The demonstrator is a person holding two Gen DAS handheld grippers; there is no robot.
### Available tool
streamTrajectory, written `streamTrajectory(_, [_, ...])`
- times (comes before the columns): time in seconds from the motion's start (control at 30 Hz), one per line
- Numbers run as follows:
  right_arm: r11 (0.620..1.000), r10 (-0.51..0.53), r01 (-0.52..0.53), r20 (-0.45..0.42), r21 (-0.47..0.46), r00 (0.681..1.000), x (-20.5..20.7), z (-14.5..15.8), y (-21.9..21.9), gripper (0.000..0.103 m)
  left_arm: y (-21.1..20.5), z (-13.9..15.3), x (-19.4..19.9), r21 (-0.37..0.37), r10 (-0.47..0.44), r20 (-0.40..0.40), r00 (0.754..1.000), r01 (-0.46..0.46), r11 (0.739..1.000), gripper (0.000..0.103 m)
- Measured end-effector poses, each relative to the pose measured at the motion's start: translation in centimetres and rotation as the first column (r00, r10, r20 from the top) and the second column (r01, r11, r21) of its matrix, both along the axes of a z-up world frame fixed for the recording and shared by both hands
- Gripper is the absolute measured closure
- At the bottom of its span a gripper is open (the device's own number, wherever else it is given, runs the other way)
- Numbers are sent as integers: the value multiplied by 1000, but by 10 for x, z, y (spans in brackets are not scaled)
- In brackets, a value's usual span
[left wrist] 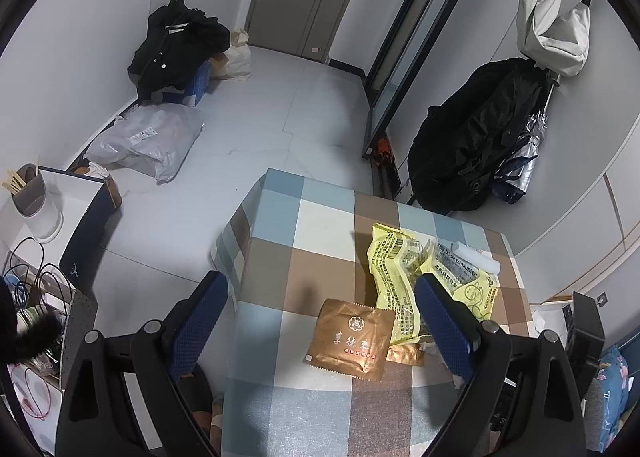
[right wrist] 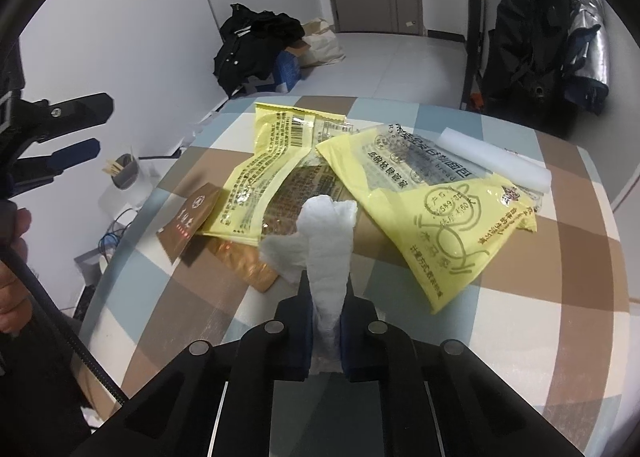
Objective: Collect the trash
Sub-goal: 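Grasp the white tissue on the yellow bags with the right tool, then lower the left tool and grasp the brown paper packet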
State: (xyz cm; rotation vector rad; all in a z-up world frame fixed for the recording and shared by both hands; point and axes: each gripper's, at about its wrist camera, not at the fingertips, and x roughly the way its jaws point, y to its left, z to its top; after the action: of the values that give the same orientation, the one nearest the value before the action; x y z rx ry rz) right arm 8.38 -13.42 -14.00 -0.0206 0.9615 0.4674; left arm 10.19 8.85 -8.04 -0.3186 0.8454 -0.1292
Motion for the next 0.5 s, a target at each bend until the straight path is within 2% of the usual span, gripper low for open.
streamTrajectory(0.27, [1000, -13, 12, 10, 28, 1000, -10, 11, -13, 96, -1, -9, 6, -31, -28, -47, 999, 26, 999, 10])
streamTrajectory(0.4, [999, -26, 25, 18, 37, 1000, -16, 18, -24, 96, -13, -22, 13, -61, -104, -113, 988, 98, 993, 10])
streamTrajectory(0.5, [999, -27, 26, 27, 42, 999, -22, 24, -31, 96, -24, -36, 17, -49, -145, -174, 974, 138, 989, 10])
